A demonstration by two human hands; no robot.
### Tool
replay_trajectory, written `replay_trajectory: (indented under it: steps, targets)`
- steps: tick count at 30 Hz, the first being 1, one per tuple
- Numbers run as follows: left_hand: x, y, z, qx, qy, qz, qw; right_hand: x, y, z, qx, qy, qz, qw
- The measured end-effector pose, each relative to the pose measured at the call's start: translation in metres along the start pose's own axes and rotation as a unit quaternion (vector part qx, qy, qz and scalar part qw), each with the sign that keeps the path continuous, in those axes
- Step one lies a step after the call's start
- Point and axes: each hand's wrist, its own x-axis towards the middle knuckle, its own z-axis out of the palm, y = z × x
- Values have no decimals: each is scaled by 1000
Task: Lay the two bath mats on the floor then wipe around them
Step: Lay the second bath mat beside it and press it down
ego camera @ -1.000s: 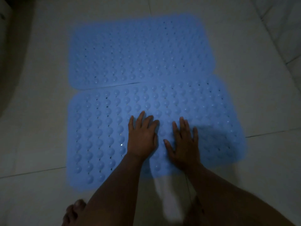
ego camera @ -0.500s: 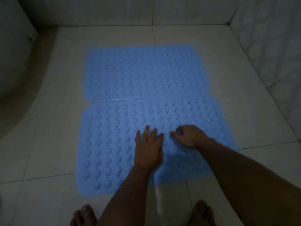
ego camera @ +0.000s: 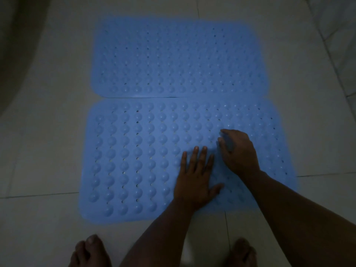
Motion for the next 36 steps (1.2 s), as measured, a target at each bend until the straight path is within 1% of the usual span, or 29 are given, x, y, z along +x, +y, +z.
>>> replay_trajectory:
  steps: [2,4,6,9,10,11,12,14,16,18,20,21,23,26,28,33,36]
  targets:
    - [-1,1,0,-12,-8,-1,1000,-2,0,-5,3,5,-2,1000]
    - [0,0,-2,-35,-37,-7,999,-3,-6,-12,7,-12,30,999]
    - [5,1,-13,-47,-95,-15,994,-1,-11,-25,1,-45,60,997]
    - [27,-2,-57,-80,-200,-33,976,7,-25,-44,-5,-128,91,988]
    - [36,-4,-73,-104,-224,-56,967,11,-32,-49,-4,-162,107,981]
    - [42,-8,-89,-129,-226,-85,962,12,-41,-52,-2,-192,121,974]
    - [44,-15,-101,-144,-192,-113,964,11,-50,-51,0,-211,124,970]
    - [35,-30,-109,-122,-107,-132,978,-1,-71,-47,2,-225,115,968]
    - [14,-41,-106,-84,-91,-138,983,-19,-89,-32,-9,-230,80,970]
    - [-8,-49,-101,-45,-82,-132,987,-46,-106,-9,-48,-224,38,973]
    - [-26,-58,-96,-27,-48,-130,990,-71,-124,18,-68,-234,27,969]
    - [-33,-64,-96,-22,-39,-133,990,-79,-134,31,-77,-242,35,967]
    - [-45,-73,-98,-20,-43,-139,989,-90,-149,44,-93,-237,63,965]
    - [-49,-89,-95,15,-40,-129,991,-89,-149,49,-98,-174,54,978]
    - [-50,-99,-93,24,-32,-144,989,-84,-150,52,-96,-154,53,982]
    - [-51,-105,-89,32,-11,-158,987,-85,-149,64,-100,-145,59,983]
    - [-54,-103,-86,27,-10,-155,987,-84,-143,65,-94,-179,55,978]
